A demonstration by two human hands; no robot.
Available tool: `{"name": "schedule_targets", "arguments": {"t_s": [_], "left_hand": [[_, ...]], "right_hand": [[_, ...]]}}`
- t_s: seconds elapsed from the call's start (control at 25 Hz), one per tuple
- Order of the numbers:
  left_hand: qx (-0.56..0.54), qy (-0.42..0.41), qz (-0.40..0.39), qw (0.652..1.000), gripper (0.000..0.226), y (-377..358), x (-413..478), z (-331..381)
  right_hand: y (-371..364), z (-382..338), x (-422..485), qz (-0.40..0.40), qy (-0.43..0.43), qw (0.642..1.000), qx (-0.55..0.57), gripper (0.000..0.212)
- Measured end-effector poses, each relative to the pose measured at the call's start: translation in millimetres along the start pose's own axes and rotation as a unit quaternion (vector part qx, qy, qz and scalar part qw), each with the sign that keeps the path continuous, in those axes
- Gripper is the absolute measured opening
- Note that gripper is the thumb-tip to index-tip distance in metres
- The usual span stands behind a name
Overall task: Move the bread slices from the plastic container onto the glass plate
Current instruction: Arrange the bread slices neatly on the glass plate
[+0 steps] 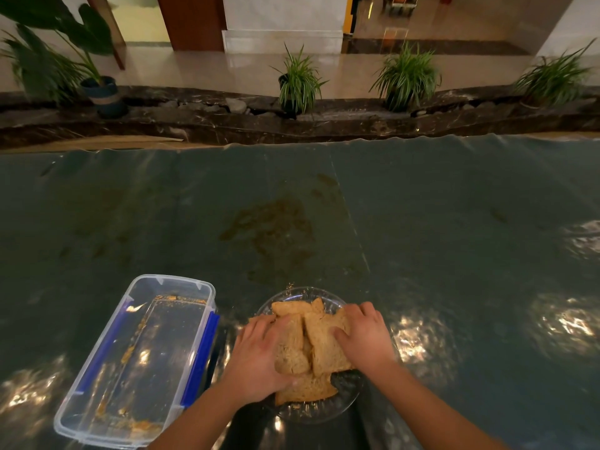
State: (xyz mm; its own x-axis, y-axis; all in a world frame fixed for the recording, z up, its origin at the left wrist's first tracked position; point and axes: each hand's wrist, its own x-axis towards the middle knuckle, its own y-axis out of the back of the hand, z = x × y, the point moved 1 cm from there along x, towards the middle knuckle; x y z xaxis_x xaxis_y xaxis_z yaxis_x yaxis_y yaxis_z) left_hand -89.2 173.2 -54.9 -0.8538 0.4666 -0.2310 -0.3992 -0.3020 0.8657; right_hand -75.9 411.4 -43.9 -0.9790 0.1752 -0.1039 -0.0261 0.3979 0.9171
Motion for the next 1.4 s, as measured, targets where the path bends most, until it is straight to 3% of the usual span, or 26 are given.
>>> {"name": "schedule_targets", "arguments": {"t_s": [0.4,0.56,0.64,0.76,1.0,1.12,1.4], "left_hand": [[-0.022,0.009,0.003,1.000,0.106,-2,-6,4],[-0.088,0.024,0.004,0.996,0.108,2,-12,7],[-0.165,0.076,0.028,0.983,0.101,6,-15,8],[-0.295,0.188,0.089,0.933,0.085,14,-11,5],[-0.423,0.281,0.097,0.856,0.073,25,4,2],[-0.433,0.281,0.092,0.851,0.070,26,1,0],[-0.376,0.315,0.124,0.863,0.060,22,-17,3]], "right_hand": [[-4,6,-13,-0.059,-0.073,0.991,0.091,0.057],[-4,9,-14,-0.099,-0.058,0.992,0.049,0.059],[-1,8,-8,-0.071,-0.027,0.997,0.018,0.055],[2,-2,8,-0.025,0.039,0.999,-0.013,0.046],[-5,-17,22,-0.078,0.031,0.996,0.016,0.034],[-9,-15,19,-0.085,0.035,0.995,0.030,0.031],[-1,8,-9,0.011,0.001,0.998,0.067,0.039]]}}
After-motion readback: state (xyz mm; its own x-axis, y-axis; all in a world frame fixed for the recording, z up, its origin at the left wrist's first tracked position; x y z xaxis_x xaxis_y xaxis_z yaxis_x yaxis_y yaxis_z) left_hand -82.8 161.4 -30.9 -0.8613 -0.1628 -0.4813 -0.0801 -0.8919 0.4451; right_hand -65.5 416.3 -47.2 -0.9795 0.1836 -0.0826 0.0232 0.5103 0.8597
